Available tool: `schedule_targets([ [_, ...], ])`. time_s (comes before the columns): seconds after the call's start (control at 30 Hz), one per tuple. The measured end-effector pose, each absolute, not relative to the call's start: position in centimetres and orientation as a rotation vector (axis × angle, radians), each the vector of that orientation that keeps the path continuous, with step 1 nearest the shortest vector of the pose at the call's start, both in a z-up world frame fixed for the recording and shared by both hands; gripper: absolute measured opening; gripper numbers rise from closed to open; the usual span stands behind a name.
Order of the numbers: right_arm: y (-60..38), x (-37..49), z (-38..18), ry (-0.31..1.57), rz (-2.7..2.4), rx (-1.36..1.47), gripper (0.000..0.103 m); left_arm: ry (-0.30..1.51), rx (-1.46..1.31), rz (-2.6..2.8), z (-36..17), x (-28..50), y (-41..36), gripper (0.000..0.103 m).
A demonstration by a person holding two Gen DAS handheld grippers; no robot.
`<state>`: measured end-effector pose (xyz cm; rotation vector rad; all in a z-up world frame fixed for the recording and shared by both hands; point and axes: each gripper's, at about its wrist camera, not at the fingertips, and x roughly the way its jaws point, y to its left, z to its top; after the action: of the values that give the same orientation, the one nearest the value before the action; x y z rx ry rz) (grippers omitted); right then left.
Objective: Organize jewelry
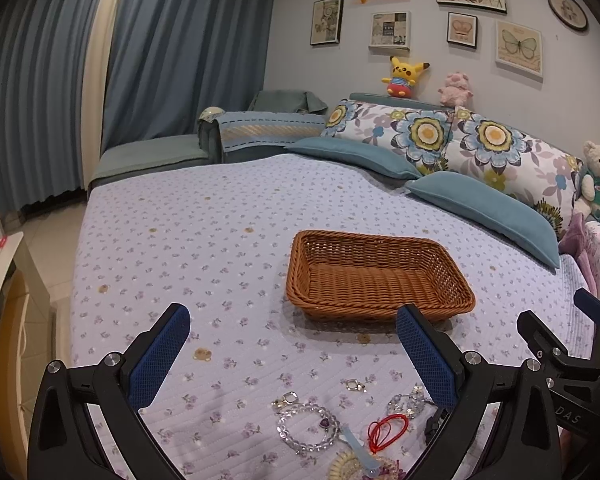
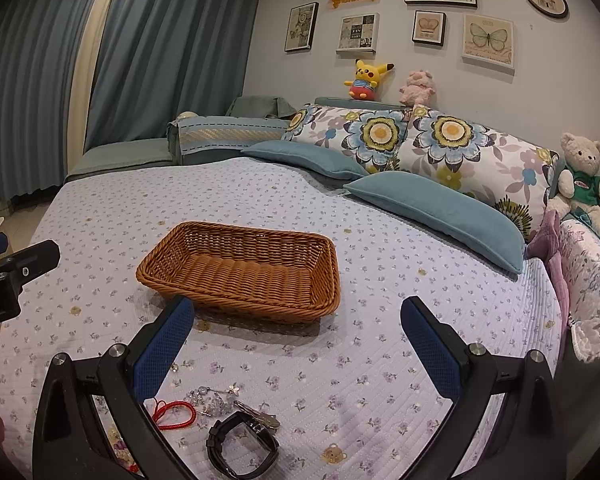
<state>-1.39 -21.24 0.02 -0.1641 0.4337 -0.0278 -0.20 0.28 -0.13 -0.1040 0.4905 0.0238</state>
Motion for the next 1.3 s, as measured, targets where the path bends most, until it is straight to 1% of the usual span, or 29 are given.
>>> schedule_targets([
  [0.97,-20.9,-1.1,-0.6,0.454,-0.007,-0.178,0.103,0.484,-0.095,0.026,-0.2,-0.2,0.3,0.102],
  [1.07,-21.4,-0.6,-1.4,0.514,-0.043,-0.16,0.103,0.499,-0.078,0.03,-0.6,0.0,0.7,0.102],
  [1.2,-23.5,-0.3,-3.1,0.653,-0.031,-0.04,0.103,0.565,-0.11,0.035,-1.7,0.9,3.1,0.102],
  [1.27,-24.7,-0.8,-4.3,0.704,-0.031,0.012,0.098,0.626,-0.169,0.004,-2.6,1.6,4.8,0.102],
  [1.3,-25.1,-1.0,-4.8,0.725,-0.033,0.022,0.092,0.647,-0.203,-0.016,-3.3,1.9,5.4,0.102],
])
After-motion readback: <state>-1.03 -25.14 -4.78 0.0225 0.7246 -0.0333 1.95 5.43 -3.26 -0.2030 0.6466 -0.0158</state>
